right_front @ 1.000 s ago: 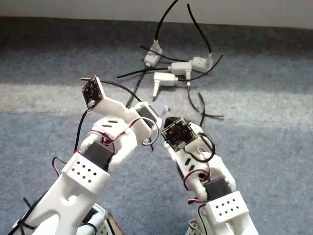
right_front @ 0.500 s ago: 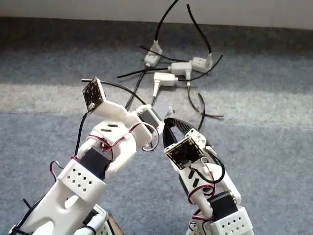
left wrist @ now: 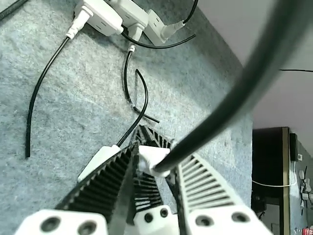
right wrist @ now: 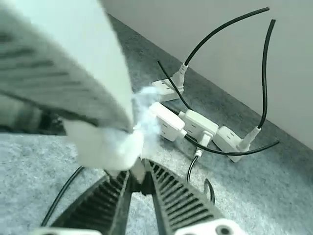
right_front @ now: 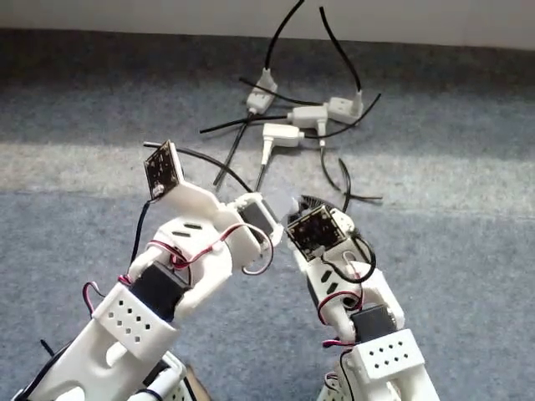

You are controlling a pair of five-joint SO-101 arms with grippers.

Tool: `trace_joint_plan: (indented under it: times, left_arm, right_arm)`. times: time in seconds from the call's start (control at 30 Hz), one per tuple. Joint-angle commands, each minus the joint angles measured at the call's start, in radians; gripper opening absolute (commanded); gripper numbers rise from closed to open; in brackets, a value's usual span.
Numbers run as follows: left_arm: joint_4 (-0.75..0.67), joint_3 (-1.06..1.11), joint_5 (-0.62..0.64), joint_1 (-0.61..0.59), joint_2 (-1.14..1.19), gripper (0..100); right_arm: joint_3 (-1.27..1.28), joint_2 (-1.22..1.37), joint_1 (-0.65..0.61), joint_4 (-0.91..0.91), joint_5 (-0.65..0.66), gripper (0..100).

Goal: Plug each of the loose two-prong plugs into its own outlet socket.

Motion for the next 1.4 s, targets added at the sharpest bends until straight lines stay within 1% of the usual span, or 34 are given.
trace_joint_plan:
  times: [0.0,0.07,0.13,0.27,0.37,0.5,0.67,0.77,1.0,1.27,1.37]
  left_arm:
    - [-0.002,0.018,-0.008,0.016,-0.021,1]
    - [-0.011,0.016,-0.008,0.007,-0.021,1]
    - [-0.058,0.022,-0.008,-0.042,-0.019,1]
    - [-0.215,0.091,-0.005,-0.150,-0.019,1]
    - [-0.276,0.127,-0.005,-0.160,-0.019,1]
    - [-0.281,0.125,-0.006,-0.159,-0.019,1]
    - [-0.276,0.130,-0.008,-0.087,-0.019,1]
    - [-0.278,0.145,-0.008,-0.053,-0.018,1]
    - [-0.279,0.193,-0.009,0.016,-0.024,1]
    - [-0.275,0.223,-0.011,0.033,-0.028,1]
    - [-0.233,0.217,-0.092,0.101,-0.028,1]
  right_arm:
    - [-0.021,0.010,0.019,-0.035,0.005,0.7]
    - [-0.015,0.010,0.019,-0.035,0.009,0.7]
    - [-0.012,0.010,0.019,-0.033,0.011,0.7]
    - [-0.012,0.010,0.016,-0.031,0.006,0.7]
    - [-0.019,0.010,0.012,0.024,0.005,0.7]
    - [-0.022,0.008,0.008,0.044,0.005,0.7]
    - [-0.021,0.008,-0.077,0.045,0.005,0.7]
    - [-0.021,0.008,-0.097,0.045,0.005,0.7]
    - [-0.033,0.008,-0.091,0.045,0.005,0.7]
    - [-0.041,0.008,-0.015,0.039,0.005,0.7]
    - [-0.047,0.008,-0.015,0.039,0.005,0.7]
